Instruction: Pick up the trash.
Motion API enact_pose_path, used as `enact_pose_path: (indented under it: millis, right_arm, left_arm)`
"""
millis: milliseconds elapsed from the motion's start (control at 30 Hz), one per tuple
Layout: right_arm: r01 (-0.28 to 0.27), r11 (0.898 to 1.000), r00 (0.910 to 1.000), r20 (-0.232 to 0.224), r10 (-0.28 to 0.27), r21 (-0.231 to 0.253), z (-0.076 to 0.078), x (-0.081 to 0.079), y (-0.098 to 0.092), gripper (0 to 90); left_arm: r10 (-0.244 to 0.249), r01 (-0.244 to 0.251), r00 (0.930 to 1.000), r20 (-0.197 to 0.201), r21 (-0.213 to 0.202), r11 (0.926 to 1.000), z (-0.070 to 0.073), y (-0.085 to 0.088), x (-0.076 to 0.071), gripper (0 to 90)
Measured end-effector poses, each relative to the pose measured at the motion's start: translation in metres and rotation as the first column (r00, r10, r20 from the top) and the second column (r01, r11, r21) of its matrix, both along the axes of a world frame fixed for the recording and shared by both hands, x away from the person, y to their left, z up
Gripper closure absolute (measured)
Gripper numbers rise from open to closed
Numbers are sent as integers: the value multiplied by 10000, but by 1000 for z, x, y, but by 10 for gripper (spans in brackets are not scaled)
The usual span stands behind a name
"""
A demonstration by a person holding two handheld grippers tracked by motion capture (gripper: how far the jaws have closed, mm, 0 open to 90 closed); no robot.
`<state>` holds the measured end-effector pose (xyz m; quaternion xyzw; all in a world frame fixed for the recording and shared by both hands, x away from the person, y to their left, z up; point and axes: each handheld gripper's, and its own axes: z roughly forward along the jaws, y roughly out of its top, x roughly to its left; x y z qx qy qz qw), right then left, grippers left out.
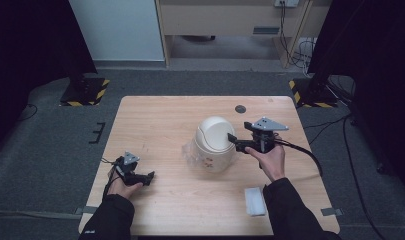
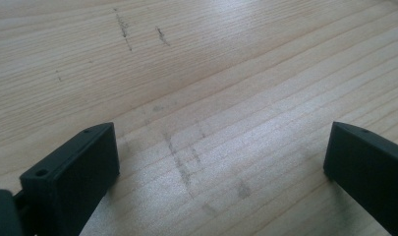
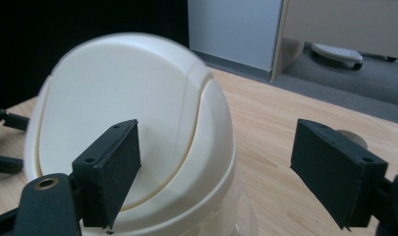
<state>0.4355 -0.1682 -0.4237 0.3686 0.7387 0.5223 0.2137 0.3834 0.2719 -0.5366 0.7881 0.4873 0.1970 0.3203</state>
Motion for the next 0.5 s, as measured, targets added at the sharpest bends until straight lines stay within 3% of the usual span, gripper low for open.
enact_pose_path:
  millis: [300, 500]
  right_arm:
    - [75, 9987, 9984, -547, -102, -502, -12, 12, 11, 201]
    - [90, 9989, 9973, -721, -124, -469, -17, 16, 16, 213]
  left_arm:
    - [2, -2, 10000, -4, 5, 10000, 0, 0, 0, 0]
    - [2, -2, 10000, -5, 3, 10000, 0, 0, 0, 0]
